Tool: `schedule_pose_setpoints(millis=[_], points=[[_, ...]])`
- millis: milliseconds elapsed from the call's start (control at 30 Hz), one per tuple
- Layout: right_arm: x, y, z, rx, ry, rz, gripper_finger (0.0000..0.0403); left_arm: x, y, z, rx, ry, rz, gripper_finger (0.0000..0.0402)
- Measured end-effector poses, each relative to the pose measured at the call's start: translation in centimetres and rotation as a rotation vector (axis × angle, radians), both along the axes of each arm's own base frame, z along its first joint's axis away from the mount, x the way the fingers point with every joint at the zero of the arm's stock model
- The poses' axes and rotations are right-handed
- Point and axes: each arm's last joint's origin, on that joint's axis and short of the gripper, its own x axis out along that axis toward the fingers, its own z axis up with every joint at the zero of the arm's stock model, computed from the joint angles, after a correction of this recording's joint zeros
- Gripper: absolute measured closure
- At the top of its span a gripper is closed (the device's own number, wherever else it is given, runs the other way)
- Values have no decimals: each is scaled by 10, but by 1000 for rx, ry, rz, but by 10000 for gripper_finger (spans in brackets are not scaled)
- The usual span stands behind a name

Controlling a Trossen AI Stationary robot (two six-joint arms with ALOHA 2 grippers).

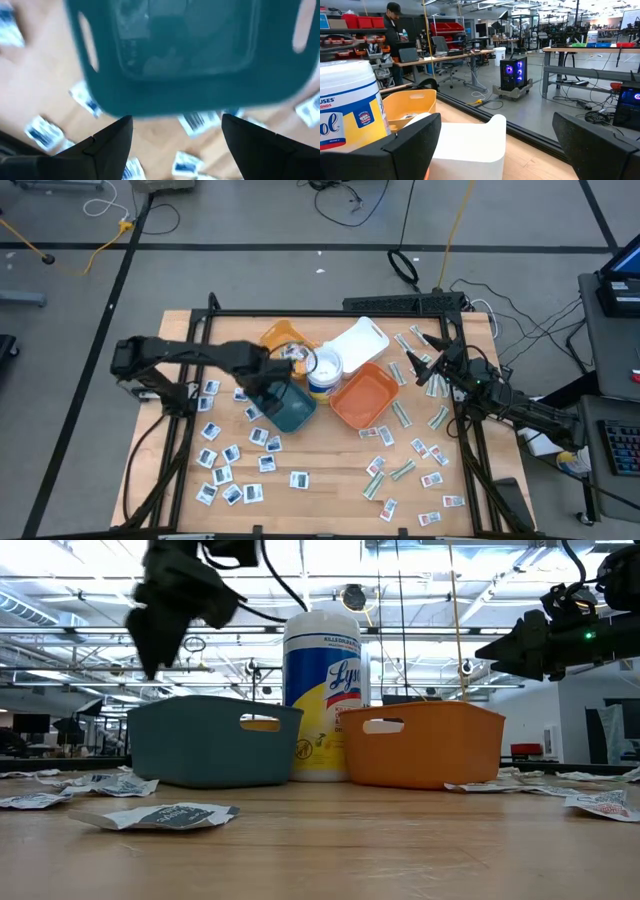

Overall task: Pick & Place First Aid Supplies
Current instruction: Put the black pad into the yellow bin

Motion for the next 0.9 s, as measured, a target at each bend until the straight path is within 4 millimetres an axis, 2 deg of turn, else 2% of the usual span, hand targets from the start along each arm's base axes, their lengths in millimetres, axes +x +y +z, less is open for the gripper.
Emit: schedule_pose_setpoints(millis=[233,500,667,900], points=[[0,0,0,0,0,0,26,-12,-40,-2,-41,10,-21,89],[0,0,0,0,0,0,26,-17,-68,-2,-15,-6,-88,89],[0,0,0,0,0,0,26,-16,-80,-22,-12,-27,-146,89],[0,0,0,0,0,0,26,-24,-88,-52,-11,-29,-195,89]])
